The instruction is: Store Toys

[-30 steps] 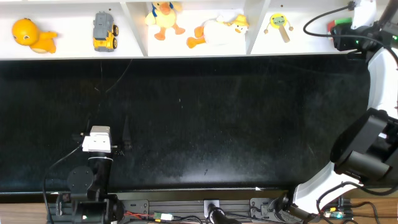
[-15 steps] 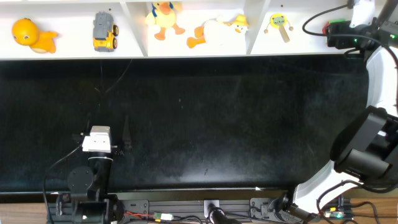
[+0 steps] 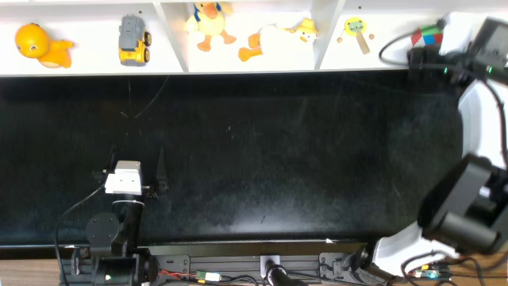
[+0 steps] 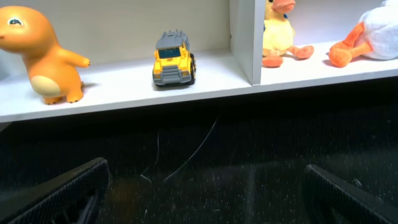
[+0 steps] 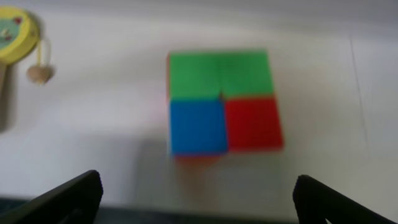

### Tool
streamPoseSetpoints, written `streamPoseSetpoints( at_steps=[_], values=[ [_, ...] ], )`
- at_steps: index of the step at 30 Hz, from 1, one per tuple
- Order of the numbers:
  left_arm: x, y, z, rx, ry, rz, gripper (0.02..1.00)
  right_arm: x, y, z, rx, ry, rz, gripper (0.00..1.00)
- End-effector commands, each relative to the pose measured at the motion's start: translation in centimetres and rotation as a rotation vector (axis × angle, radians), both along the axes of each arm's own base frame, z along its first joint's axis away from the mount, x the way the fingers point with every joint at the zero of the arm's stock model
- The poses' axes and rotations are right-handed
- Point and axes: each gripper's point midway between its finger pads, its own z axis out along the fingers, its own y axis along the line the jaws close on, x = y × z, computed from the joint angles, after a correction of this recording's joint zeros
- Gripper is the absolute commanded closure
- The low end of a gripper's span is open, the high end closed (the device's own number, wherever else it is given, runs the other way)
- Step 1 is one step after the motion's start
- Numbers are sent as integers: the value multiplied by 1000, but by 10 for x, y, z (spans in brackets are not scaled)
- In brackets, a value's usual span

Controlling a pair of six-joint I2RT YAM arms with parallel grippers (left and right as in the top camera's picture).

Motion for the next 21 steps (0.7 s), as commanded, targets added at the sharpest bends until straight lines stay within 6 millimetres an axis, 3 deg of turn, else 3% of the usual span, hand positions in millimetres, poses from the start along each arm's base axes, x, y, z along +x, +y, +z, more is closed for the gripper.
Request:
streamPoseSetpoints(
  at_steps=[1, 5, 10, 13, 18, 21],
  values=[
    [-1, -3, 2, 14, -9, -17, 20, -35, 15, 26, -28, -50, -9, 5],
    [-1, -3, 2, 14, -9, -17, 20, -62, 31, 29, -69, -61, -22, 7],
    [-1, -3, 2, 14, -9, -17, 20, -81, 42, 31, -123, -116, -301, 5],
    [-1, -3, 2, 14, -9, -17, 20, -90, 71, 23, -170, -152, -282, 5],
    [-1, -3, 2, 14, -9, -17, 20, -126, 130, 7, -159, -208, -173, 7],
    [-1, -3, 2, 14, -9, -17, 20, -151, 135, 3, -58, -267, -222, 5]
  ],
)
